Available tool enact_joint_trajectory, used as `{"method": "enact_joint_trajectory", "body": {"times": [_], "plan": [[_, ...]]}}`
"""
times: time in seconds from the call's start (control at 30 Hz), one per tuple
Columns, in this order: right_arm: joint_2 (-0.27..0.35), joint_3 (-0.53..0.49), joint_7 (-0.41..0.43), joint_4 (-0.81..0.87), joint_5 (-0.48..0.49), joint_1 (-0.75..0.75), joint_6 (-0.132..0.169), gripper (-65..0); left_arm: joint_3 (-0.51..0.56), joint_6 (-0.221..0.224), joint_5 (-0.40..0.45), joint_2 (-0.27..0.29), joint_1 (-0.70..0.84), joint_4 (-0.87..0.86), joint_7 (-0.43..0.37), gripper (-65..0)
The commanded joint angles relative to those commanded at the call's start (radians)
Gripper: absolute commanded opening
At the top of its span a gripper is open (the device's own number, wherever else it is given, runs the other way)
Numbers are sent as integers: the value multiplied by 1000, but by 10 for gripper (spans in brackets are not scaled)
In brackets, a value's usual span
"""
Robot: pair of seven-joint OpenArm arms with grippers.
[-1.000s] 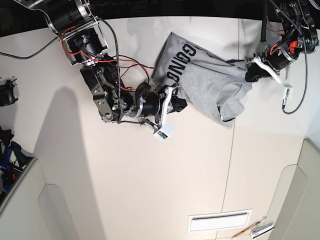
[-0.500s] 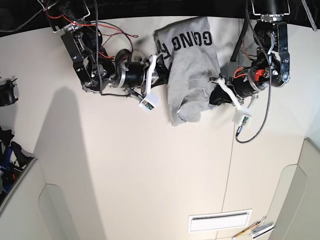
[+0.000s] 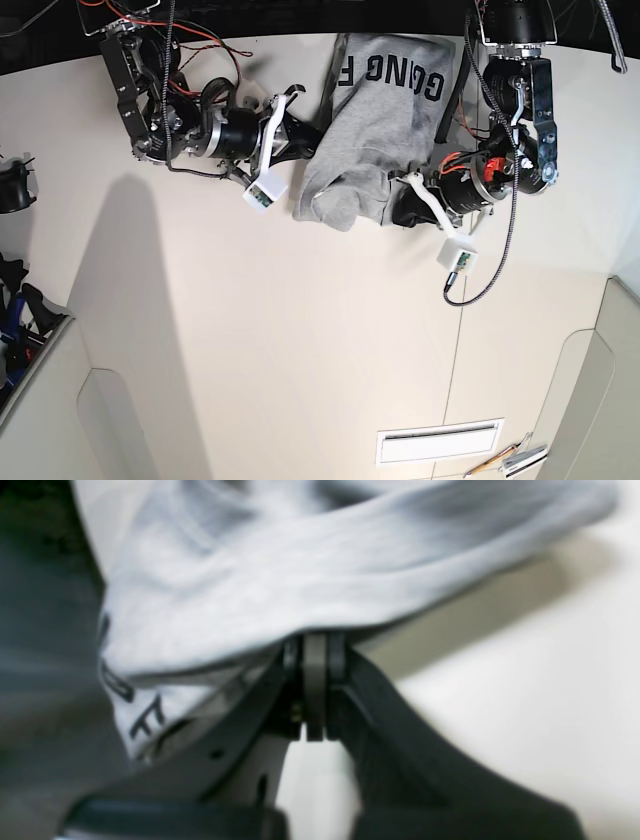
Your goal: Fold the T-shirt properly
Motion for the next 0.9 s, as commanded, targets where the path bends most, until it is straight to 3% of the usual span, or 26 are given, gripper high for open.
{"method": "enact_joint_trajectory", "body": {"times": [0.1,0.2,0.4,0.5,0.7,0.9], "plan": [[0,64,-45,32,35,-1,0,-650,-93,0,-91,-7,8,86,73,-650],[16,112,-103,83,82,-1,0,-650,-151,0,-163,-49,53,136,96,-650],[177,117,-121,172,152,-44,0,-650,-266,0,-229,-112,240,275,156,-650],[236,117,-121,214,161,-102,0,-650,-317,0,-236,-147,367,327,168,-650],[346,117,-122,239,170,-225,0,-650,-345,0,-235,-152,593,347,185,-650],[386,116,-150,237,182,-339,1,-650,-345,0,-234,-152,765,347,230,-650]]}}
